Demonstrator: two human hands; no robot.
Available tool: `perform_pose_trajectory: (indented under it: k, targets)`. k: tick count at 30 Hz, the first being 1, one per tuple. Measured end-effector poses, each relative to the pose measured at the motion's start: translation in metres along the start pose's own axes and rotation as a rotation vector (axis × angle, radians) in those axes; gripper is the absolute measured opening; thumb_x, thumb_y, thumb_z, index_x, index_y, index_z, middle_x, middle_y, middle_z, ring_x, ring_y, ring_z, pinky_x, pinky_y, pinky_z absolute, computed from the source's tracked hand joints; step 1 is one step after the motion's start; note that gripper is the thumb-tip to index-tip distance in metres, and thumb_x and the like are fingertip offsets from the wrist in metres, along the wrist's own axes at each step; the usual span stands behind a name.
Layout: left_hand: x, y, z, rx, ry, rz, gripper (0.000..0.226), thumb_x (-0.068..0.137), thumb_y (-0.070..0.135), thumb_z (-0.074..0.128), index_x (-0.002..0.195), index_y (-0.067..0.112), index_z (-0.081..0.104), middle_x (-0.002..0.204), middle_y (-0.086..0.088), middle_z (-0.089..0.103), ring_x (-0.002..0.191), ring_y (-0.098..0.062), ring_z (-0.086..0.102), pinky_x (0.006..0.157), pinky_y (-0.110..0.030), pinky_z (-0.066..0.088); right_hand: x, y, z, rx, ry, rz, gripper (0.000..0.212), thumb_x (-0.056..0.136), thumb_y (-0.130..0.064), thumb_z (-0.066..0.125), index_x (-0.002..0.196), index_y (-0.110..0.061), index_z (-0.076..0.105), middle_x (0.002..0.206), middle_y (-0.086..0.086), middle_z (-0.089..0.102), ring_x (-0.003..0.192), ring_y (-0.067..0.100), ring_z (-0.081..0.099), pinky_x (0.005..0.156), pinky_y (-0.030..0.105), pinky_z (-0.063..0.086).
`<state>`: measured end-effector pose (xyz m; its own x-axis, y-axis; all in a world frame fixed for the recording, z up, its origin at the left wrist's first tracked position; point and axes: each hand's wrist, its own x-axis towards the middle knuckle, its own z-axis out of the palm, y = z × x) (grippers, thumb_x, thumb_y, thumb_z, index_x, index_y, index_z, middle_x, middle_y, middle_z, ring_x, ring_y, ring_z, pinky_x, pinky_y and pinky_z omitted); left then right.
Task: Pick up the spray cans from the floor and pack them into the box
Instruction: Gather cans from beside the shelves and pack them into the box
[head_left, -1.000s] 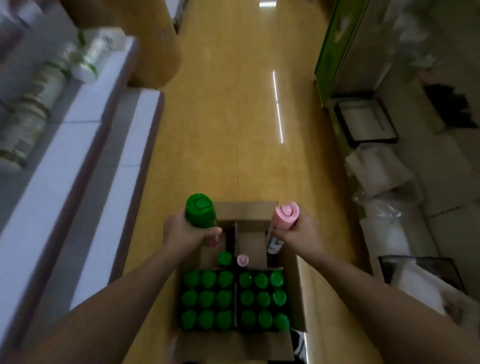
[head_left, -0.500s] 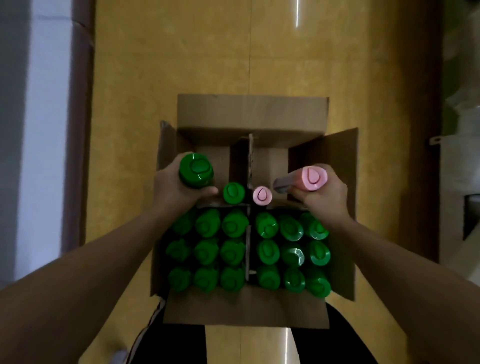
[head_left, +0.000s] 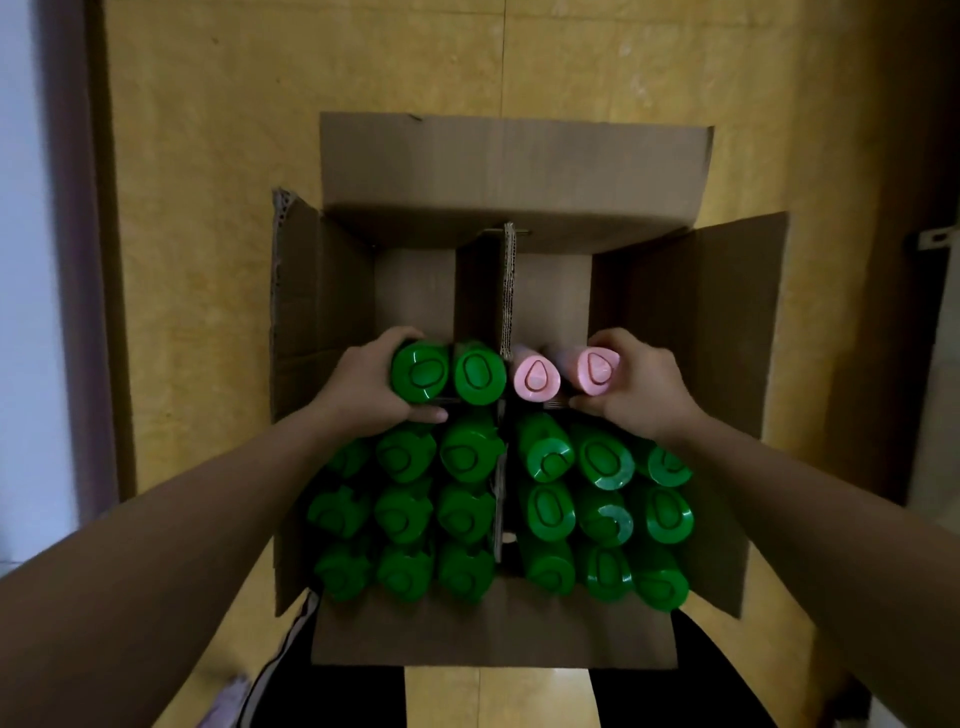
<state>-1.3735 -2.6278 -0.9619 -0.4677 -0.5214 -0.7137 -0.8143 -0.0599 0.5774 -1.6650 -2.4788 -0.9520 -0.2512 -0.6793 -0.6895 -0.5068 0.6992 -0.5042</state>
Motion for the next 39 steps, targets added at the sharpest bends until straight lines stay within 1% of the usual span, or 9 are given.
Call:
perform_pose_trajectory:
  k: [4,9,12,15,18,22,27,31,39]
  targets:
    - [0.002,0.0,-0.003,0.037,-0.063,-0.054,0.103,0.052,0.041,0.098,0.141,0.03,0.046,0.108,0.022,0.055,0.108,-0.007,0.052,0.09,-0.025,0.041,-0.001,-0.005,0.006,0.006,-0.097,0.026,0.078,0.074,-0.02,0.086,0.143,-0.017,0.051,0.123,0.008,0.066,0.112,0.024,0.063,0.096,0.038,0.054]
    - [-0.007,0.0,0.004,0.038,0.084,0.047,0.084,0.054,0.031,0.099,0.126,0.036,0.056,0.115,0.018,0.059,0.111,-0.008,0.056,0.09,-0.025,0.043,0.002,-0.002,0.012,-0.037,-0.117,0.06,0.079,0.077,-0.022,0.084,0.146,-0.014,0.046,0.129,0.012,0.064,0.116,0.03,0.062,0.097,0.045,0.054]
    - [-0.005,0.003,0.001,0.045,0.064,0.032,0.082,0.053,0.027,0.099,0.123,0.036,0.056,0.107,0.023,0.058,0.11,-0.008,0.056,0.091,-0.026,0.044,0.009,-0.002,0.016,-0.063,-0.142,0.075,0.081,0.076,-0.03,0.084,0.146,-0.017,0.045,0.128,0.009,0.064,0.115,0.029,0.062,0.095,0.046,0.056]
    - [-0.006,0.007,0.0,0.037,0.026,0.002,0.09,0.054,0.024,0.099,0.131,0.036,0.053,0.106,0.026,0.055,0.11,-0.007,0.054,0.088,-0.023,0.043,0.009,-0.005,0.02,-0.145,-0.147,0.086,0.091,0.076,-0.038,0.085,0.151,-0.02,0.037,0.136,0.01,0.06,0.119,0.03,0.059,0.097,0.044,0.053]
    - [-0.018,0.013,-0.001,0.008,0.034,-0.028,0.104,0.057,0.027,0.098,0.145,0.032,0.044,0.121,0.016,0.057,0.115,-0.009,0.051,0.095,-0.027,0.044,0.0,-0.011,0.019,-0.215,-0.129,0.08,0.106,0.073,-0.04,0.087,0.158,-0.024,0.024,0.147,0.012,0.048,0.128,0.034,0.052,0.101,0.042,0.046]
    - [-0.044,0.037,-0.013,0.029,0.058,-0.006,0.101,0.066,0.037,0.093,0.151,0.028,0.04,0.144,0.0,0.054,0.131,-0.019,0.051,0.109,-0.042,0.044,-0.023,-0.037,0.001,-0.247,-0.045,0.045,0.105,0.073,-0.044,0.085,0.157,-0.023,0.026,0.151,0.014,0.043,0.132,0.036,0.047,0.102,0.044,0.045]
    - [-0.091,0.107,-0.071,0.103,0.127,0.103,0.089,0.08,0.051,0.079,0.155,0.029,0.036,0.162,0.001,0.033,0.149,-0.017,0.028,0.12,-0.037,0.026,-0.061,-0.12,-0.063,-0.28,0.053,-0.037,0.103,0.075,-0.046,0.082,0.158,-0.025,0.026,0.155,0.011,0.04,0.138,0.033,0.04,0.107,0.043,0.043]
    - [-0.138,0.193,-0.153,0.236,0.211,0.207,0.088,0.084,0.056,0.072,0.157,0.026,0.032,0.164,0.0,0.028,0.151,-0.018,0.023,0.121,-0.039,0.025,-0.111,-0.206,-0.142,-0.318,0.204,-0.105,0.096,0.078,-0.048,0.08,0.156,-0.034,0.027,0.159,0.007,0.035,0.142,0.031,0.036,0.112,0.047,0.04]
    - [-0.302,0.385,-0.305,0.594,0.443,0.391,0.09,0.085,0.075,0.054,0.159,0.032,0.024,0.168,-0.002,0.014,0.154,-0.027,0.008,0.124,-0.042,0.017,-0.284,-0.37,-0.293,-0.403,0.53,-0.164,0.096,0.076,-0.073,0.068,0.154,-0.045,0.02,0.164,0.003,0.028,0.148,0.03,0.03,0.113,0.049,0.035]
